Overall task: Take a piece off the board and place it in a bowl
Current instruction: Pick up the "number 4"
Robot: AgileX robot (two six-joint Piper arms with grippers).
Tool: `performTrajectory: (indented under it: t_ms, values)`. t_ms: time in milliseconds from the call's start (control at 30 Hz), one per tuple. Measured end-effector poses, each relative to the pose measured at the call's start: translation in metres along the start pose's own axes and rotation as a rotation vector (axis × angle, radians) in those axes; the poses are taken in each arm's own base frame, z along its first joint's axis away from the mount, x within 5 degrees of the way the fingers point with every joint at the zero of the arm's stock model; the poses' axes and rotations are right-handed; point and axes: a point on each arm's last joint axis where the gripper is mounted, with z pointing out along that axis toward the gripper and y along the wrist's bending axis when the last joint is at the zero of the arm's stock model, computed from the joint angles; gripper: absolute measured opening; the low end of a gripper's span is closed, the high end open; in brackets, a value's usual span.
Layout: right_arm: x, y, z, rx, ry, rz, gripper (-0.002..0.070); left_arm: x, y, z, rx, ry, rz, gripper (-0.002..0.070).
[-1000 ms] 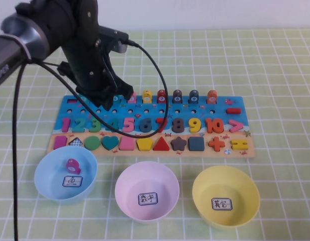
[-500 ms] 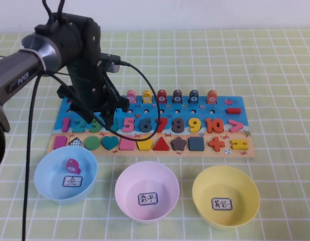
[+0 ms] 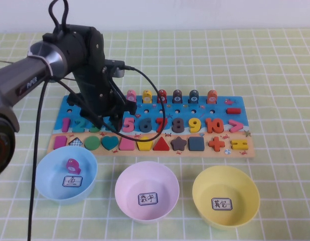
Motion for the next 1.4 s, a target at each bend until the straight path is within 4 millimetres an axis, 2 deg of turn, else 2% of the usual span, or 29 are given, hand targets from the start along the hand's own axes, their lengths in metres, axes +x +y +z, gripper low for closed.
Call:
performTrajectory:
  t_ms: [500,1400]
  values:
    - [0.0000,0.0000,0.0000,0.000,0.000,0.000,-0.0017,-0.0058,-0.0005,0.0001,0.006,-0.063,-0.005,0.0356]
    - [0.0000,0.0000,0.0000,0.000,0.000,0.000,-0.0017,-0.0066,0.0001,0.0030,0.001,-0.065,-0.032,0.0357]
